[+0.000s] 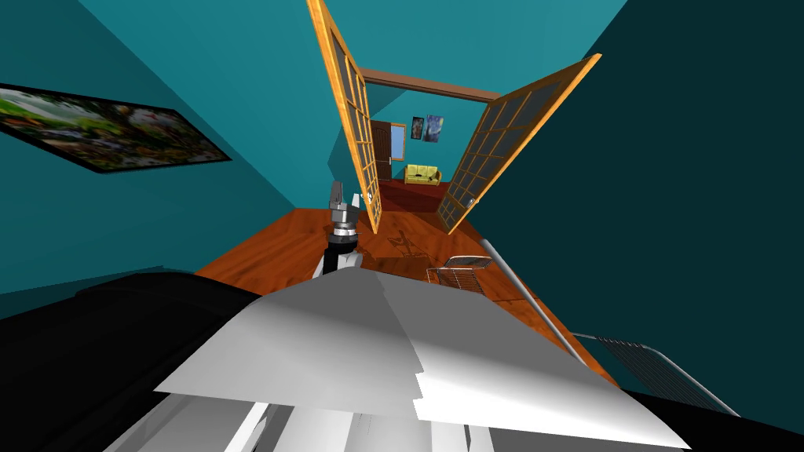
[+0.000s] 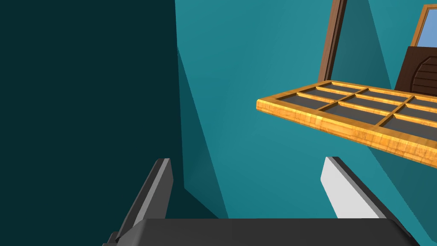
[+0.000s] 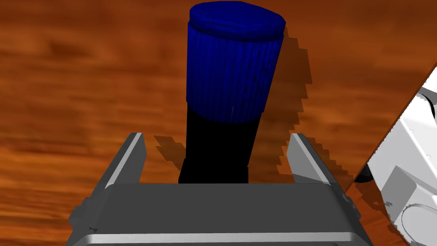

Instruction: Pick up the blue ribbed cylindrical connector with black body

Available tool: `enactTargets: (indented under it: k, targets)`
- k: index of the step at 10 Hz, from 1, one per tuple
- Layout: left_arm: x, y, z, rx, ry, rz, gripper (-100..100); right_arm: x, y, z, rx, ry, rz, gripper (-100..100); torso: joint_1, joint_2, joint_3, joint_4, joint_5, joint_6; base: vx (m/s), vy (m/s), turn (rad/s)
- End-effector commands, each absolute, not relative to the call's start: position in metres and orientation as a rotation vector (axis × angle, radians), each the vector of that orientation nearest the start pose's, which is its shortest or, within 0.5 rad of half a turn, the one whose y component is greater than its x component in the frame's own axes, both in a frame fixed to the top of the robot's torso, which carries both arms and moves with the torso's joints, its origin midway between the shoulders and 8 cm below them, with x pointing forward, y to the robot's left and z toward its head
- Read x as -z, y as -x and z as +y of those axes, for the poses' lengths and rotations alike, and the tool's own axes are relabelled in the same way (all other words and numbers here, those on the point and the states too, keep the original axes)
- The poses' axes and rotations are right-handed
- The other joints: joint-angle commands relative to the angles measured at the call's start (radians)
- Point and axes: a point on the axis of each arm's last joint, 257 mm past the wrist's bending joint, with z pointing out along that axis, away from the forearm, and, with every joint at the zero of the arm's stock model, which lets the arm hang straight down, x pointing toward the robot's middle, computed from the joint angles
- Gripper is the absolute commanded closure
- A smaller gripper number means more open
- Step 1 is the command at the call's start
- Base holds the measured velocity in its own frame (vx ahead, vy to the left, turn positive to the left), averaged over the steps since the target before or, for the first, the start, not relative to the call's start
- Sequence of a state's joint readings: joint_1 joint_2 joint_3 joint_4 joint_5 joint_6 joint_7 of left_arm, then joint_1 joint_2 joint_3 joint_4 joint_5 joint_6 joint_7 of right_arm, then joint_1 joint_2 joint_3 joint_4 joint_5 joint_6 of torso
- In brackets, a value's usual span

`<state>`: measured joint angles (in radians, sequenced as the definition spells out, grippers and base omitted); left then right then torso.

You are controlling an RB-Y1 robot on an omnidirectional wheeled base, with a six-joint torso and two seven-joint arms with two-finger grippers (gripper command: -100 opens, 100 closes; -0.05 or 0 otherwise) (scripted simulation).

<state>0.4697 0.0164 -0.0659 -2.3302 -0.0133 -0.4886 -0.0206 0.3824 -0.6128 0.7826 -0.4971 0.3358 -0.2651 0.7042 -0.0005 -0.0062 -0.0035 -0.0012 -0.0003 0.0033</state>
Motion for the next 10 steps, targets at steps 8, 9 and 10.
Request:
enactTargets:
  k: [8, 9, 10]
  targets:
    - [-0.053, -0.34, 0.249, 1.367, 0.585, 0.593, 0, 0.648, 0.104, -0.439, 0.049, 0.397, 3.053, 100, 0.001, 0.0, 0.0, 0.0, 0.0, 0.0, 0.002, -0.011, 0.021]
    - [-0.053, -0.34, 0.249, 1.367, 0.585, 0.593, 0, 0.648, 0.104, -0.438, 0.046, 0.393, 3.052, 100, 0.001, 0.0, 0.0, 0.0, 0.0, -0.001, 0.0, 0.0, 0.0]
    - [-0.053, -0.34, 0.249, 1.367, 0.585, 0.593, 0, 0.648, 0.104, -0.439, 0.047, 0.393, 3.052, 100, 0.001, 0.0, 0.0, 0.0, 0.0, -0.001, 0.0, 0.0, 0.0]
